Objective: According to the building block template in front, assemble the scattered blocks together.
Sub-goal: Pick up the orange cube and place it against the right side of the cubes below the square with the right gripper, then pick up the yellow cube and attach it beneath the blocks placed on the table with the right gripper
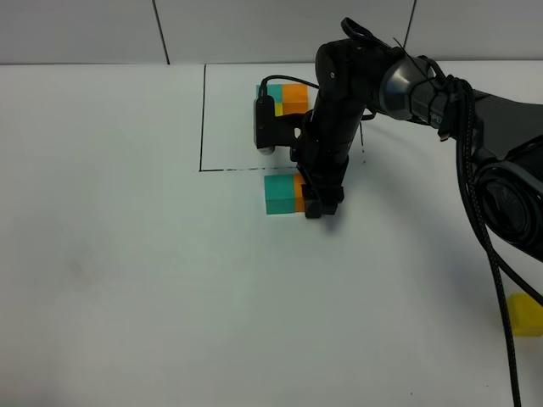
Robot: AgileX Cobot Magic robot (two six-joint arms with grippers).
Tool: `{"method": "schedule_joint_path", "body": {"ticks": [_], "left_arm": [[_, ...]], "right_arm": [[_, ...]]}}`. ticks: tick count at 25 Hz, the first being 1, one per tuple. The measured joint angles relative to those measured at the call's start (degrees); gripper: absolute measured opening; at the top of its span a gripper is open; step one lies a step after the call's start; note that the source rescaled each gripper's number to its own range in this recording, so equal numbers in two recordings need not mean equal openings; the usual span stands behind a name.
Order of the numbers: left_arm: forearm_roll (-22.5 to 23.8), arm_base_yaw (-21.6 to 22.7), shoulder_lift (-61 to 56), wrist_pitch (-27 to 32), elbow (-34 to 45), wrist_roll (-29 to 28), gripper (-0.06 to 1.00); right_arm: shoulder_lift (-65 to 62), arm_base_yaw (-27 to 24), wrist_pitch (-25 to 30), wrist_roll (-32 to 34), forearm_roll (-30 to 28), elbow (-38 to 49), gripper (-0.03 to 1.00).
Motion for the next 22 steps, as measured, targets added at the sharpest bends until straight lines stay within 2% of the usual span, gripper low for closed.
{"method": "schedule_joint_path", "body": {"ticks": [1,3,5,10,14,18,22], "left_arm": [[0.0,0.0,0.0,0.0,0.0,0.0,0.72],[0.0,0.0,0.0,0.0,0.0,0.0,0.72],[0.0,0.0,0.0,0.0,0.0,0.0,0.72],[0.0,0.0,0.0,0.0,0.0,0.0,0.72],[0.0,0.0,0.0,0.0,0.0,0.0,0.72],[0.0,0.0,0.0,0.0,0.0,0.0,0.72],[0.0,0.0,0.0,0.0,0.0,0.0,0.72]], "right_arm": [[-0.2,-0.1,0.1,0.8,-0.1,0.0,0.67],[-1.1,-0.7,0.4,3.0,-0.5,0.1,0.87],[-2.9,-1.3,1.2,6.1,-0.5,0.1,0.95],[-7.7,-4.6,5.1,18.0,-0.5,1.3,0.99],[-13.0,-8.9,4.9,27.6,-0.9,8.4,0.97],[-22.5,-13.2,-1.6,37.0,-1.1,23.9,0.96],[-34.4,-17.7,-12.0,46.9,-1.6,43.4,0.95]]}}
